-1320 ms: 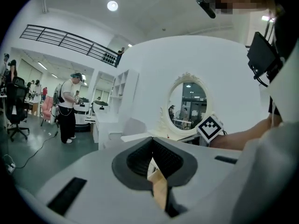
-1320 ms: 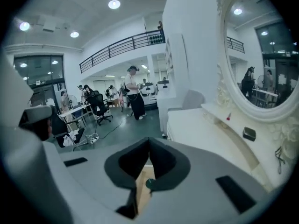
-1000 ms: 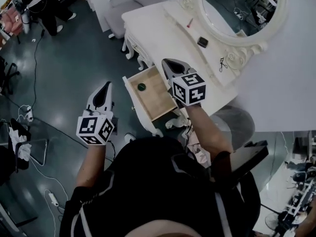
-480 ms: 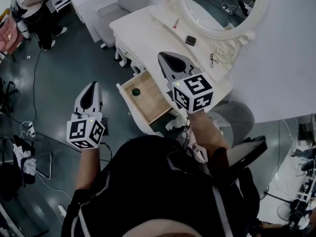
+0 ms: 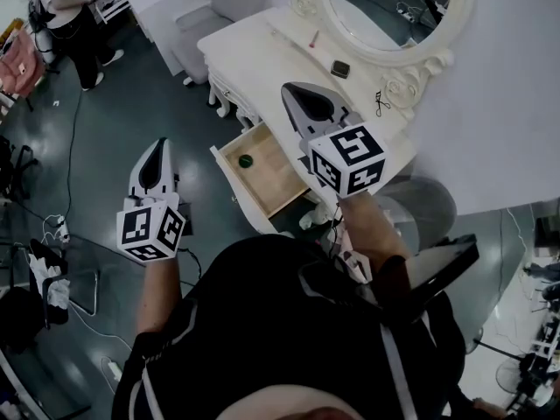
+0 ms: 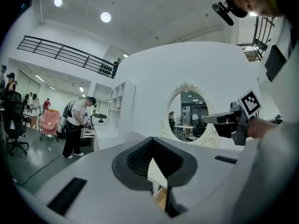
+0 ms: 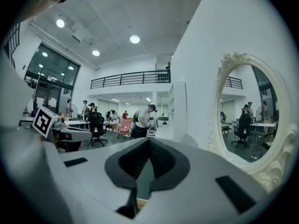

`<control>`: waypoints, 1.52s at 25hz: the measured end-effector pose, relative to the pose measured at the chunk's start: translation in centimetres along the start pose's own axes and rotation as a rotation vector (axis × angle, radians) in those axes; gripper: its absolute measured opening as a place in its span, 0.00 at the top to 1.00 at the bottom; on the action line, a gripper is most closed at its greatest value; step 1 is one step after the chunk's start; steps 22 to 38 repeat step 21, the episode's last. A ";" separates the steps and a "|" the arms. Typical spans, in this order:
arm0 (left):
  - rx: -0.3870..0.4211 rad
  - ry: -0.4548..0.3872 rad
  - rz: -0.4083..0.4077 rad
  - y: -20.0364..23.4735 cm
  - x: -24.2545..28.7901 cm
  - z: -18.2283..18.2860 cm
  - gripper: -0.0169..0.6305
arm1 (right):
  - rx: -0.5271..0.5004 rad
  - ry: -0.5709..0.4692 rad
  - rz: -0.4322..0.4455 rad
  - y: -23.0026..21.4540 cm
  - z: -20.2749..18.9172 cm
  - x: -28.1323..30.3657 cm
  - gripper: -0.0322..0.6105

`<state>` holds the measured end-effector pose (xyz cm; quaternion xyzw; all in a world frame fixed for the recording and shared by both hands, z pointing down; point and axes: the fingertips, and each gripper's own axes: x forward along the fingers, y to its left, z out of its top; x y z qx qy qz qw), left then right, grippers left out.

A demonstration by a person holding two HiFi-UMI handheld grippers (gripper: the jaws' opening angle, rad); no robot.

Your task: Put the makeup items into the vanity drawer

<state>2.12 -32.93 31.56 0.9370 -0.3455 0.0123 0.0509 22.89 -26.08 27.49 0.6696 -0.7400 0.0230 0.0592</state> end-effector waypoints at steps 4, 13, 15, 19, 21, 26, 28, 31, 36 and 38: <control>-0.002 -0.001 0.005 -0.1 -0.3 0.0 0.97 | 0.002 0.008 -0.003 -0.1 -0.4 0.0 0.95; -0.004 -0.001 0.019 -0.1 -0.6 -0.1 0.97 | 0.008 0.009 -0.013 -0.3 -0.7 0.0 0.94; -0.001 -0.002 0.022 -0.1 -0.6 -0.1 0.97 | 0.009 0.009 -0.013 -0.5 -0.8 0.0 0.94; 0.004 -0.002 0.028 -0.3 -0.5 -0.1 0.97 | 0.006 0.007 -0.014 -0.8 -0.7 -0.1 0.94; 0.009 -0.001 0.029 -0.5 -0.5 0.0 0.97 | 0.003 0.007 -0.016 -1.0 -0.6 -0.2 0.94; 0.009 -0.001 0.029 -0.5 -0.5 0.0 0.97 | 0.003 0.007 -0.016 -1.0 -0.6 -0.2 0.94; 0.009 -0.001 0.029 -0.5 -0.5 0.0 0.97 | 0.003 0.007 -0.016 -1.0 -0.6 -0.2 0.94; 0.009 -0.001 0.029 -0.5 -0.5 0.0 0.97 | 0.003 0.007 -0.016 -1.0 -0.6 -0.2 0.94; 0.009 -0.001 0.029 -0.5 -0.5 0.0 0.97 | 0.003 0.007 -0.016 -1.0 -0.6 -0.2 0.94; 0.009 -0.001 0.029 -0.5 -0.5 0.0 0.97 | 0.003 0.007 -0.016 -1.0 -0.6 -0.2 0.94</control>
